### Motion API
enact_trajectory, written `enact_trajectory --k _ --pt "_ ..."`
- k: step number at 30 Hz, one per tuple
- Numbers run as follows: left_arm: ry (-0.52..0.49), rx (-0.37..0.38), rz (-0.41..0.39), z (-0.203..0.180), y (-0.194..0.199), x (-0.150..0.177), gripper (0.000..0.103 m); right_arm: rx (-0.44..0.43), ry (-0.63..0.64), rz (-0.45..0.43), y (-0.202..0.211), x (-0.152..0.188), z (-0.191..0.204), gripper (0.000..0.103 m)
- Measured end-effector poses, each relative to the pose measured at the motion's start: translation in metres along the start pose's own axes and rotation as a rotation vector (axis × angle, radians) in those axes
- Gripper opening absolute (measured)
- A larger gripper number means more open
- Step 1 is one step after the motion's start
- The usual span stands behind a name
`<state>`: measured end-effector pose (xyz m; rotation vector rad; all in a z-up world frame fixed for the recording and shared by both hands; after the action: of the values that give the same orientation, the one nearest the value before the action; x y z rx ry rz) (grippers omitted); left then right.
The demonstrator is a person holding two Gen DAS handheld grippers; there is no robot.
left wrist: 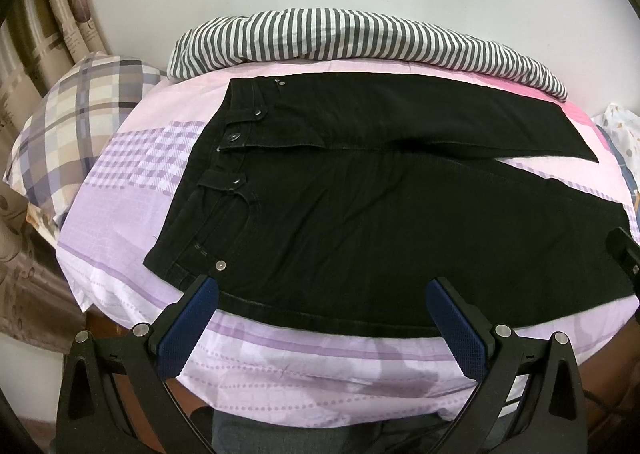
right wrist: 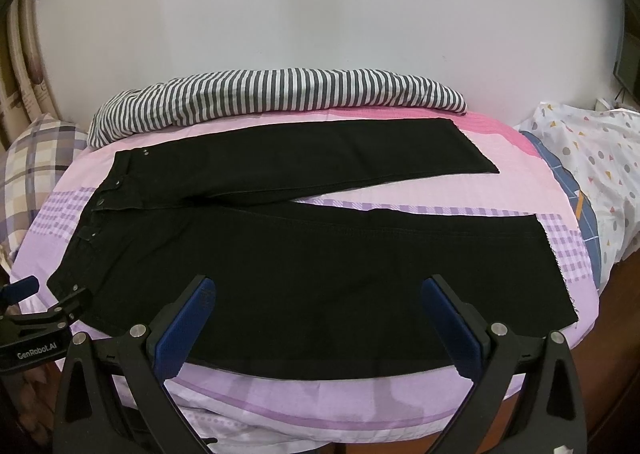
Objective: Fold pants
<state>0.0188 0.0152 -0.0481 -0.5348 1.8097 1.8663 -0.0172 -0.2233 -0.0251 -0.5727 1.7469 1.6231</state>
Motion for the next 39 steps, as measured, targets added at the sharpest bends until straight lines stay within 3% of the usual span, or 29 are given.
enact_trajectory --k 21,32,37,39 --pt "-0.001 0.003 0.006 -0.001 -0.003 0.002 0.103 -0.008 -0.007 0.006 -0.005 0.001 0.001 0.102" --pt "0.053 0.053 0.005 0.017 -0.02 -0.024 0.103 -0.107 -0.032 0.041 -0.027 -0.012 0.004 0.102" --pt "0.081 0.069 -0.013 0.045 -0.035 -0.056 0.097 -0.217 -0.051 0.064 -0.045 -0.031 0.004 0.103" --pt "0.096 0.085 -0.018 0.06 -0.044 -0.073 0.084 -0.239 -0.044 0.072 -0.053 -0.039 0.004 0.103"
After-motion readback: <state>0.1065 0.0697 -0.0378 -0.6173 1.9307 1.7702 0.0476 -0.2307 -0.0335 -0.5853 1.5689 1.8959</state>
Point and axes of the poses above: each gripper's, at about its wrist camera, not at the fingertips, and y roughly against the way its jaws point, z to its left, x to its underside, the point moved 2 cm from there along -y, roughly the way its jaws point, and after that the axes turned 3 degrees about -z, right-handed, at the moved point
